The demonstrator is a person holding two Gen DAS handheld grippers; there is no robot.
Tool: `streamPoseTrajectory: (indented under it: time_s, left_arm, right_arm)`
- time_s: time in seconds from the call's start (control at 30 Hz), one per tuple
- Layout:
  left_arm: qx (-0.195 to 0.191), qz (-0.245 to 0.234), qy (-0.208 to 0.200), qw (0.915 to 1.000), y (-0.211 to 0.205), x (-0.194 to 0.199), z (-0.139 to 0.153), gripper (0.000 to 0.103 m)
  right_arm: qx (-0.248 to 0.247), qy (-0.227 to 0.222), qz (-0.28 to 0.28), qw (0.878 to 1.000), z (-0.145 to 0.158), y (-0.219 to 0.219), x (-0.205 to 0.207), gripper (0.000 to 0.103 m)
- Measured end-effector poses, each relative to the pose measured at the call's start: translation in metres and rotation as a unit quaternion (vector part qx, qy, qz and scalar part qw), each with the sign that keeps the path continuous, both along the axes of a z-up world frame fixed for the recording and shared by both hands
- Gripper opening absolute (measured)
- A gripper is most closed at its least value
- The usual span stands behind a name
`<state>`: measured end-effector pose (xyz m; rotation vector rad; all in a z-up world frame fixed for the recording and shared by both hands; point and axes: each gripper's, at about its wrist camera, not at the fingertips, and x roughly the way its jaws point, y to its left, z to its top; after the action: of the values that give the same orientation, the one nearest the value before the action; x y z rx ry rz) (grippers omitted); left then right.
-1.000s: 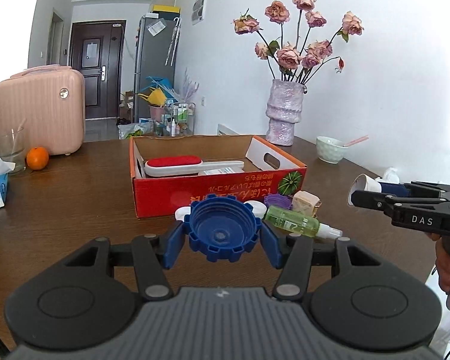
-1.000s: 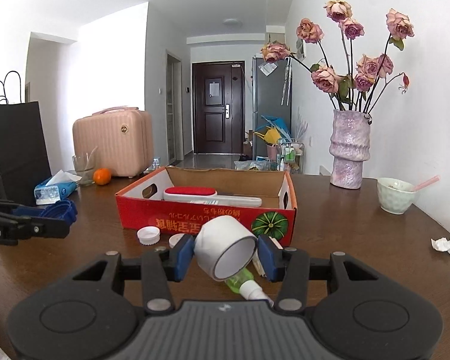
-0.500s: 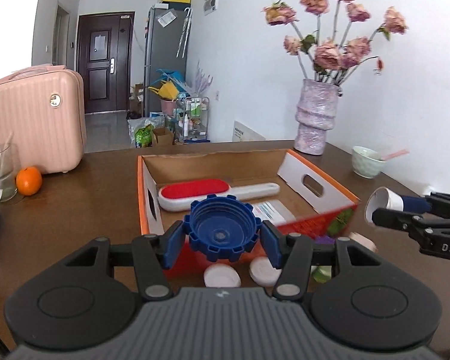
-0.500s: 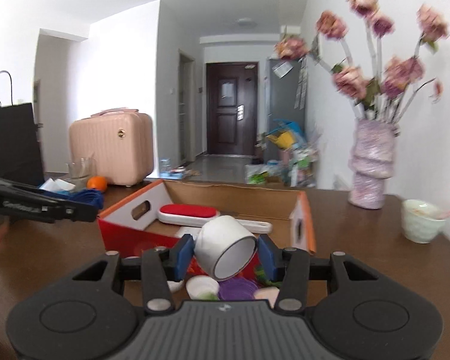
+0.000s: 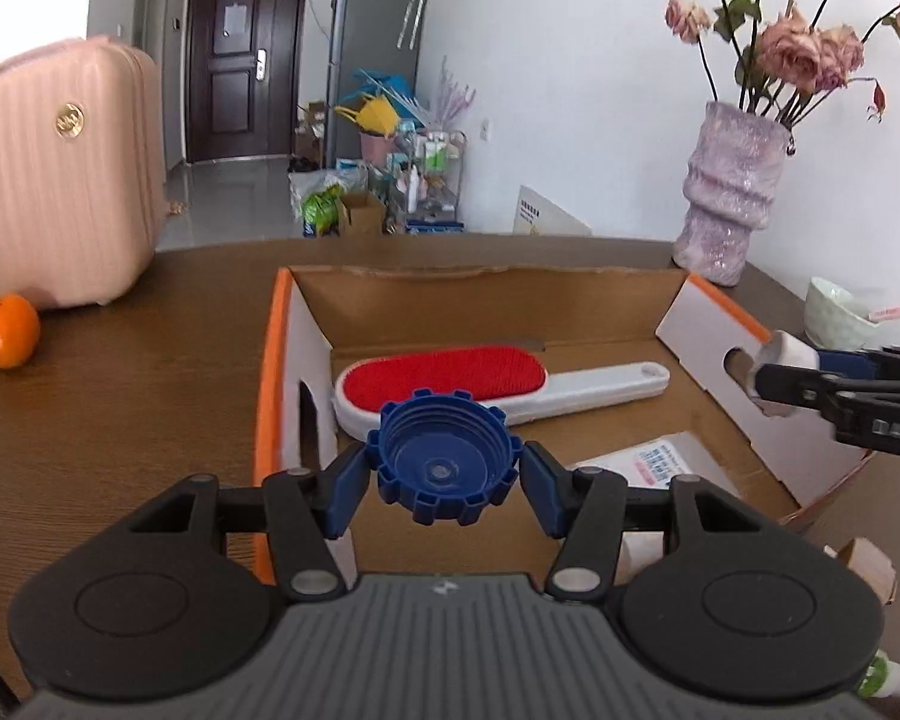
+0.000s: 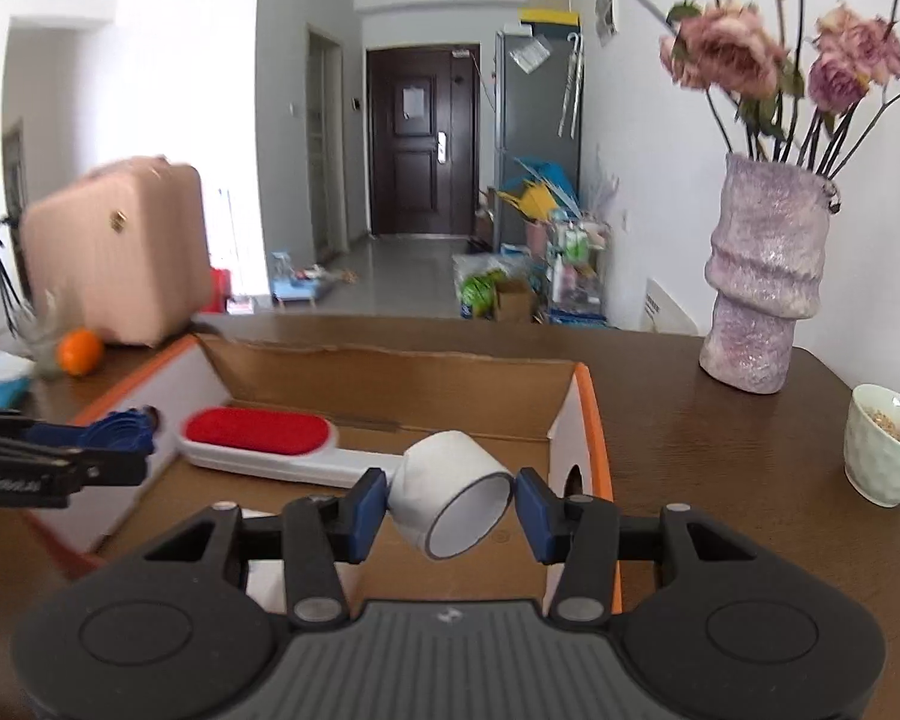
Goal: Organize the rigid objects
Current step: 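Carry the blue cap with the left gripper into the box while the right carries the tape roll there, then withdraw both grippers from the box back over the table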
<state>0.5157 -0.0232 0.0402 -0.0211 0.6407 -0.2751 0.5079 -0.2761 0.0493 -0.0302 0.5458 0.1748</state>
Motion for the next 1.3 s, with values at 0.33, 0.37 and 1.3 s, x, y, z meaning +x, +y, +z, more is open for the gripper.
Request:
streamPoseTrajectory:
  time_s: [0.33, 0.37, 1.3]
  left_arm:
    - [0.002, -0.015, -0.011, 0.9998, -0.001, 0.002, -0.004, 0.071]
    - [0.003, -0.015, -0.012, 0.9998, -0.001, 0.001, -0.003, 0.072]
    - [-0.001, -0.028, -0.065, 0.9975, 0.017, -0.195, 0.0, 0.086]
  right_arm:
    - [0.027, 0.008, -0.006, 1.0, -0.026, -0.003, 0.012, 0.059]
    - [0.031, 0.001, -0.005, 0.999, -0.025, -0.005, 0.009, 0.064]
    - [0.046, -0.056, 0.011, 0.997, -0.001, -0.005, -0.18, 0.076]
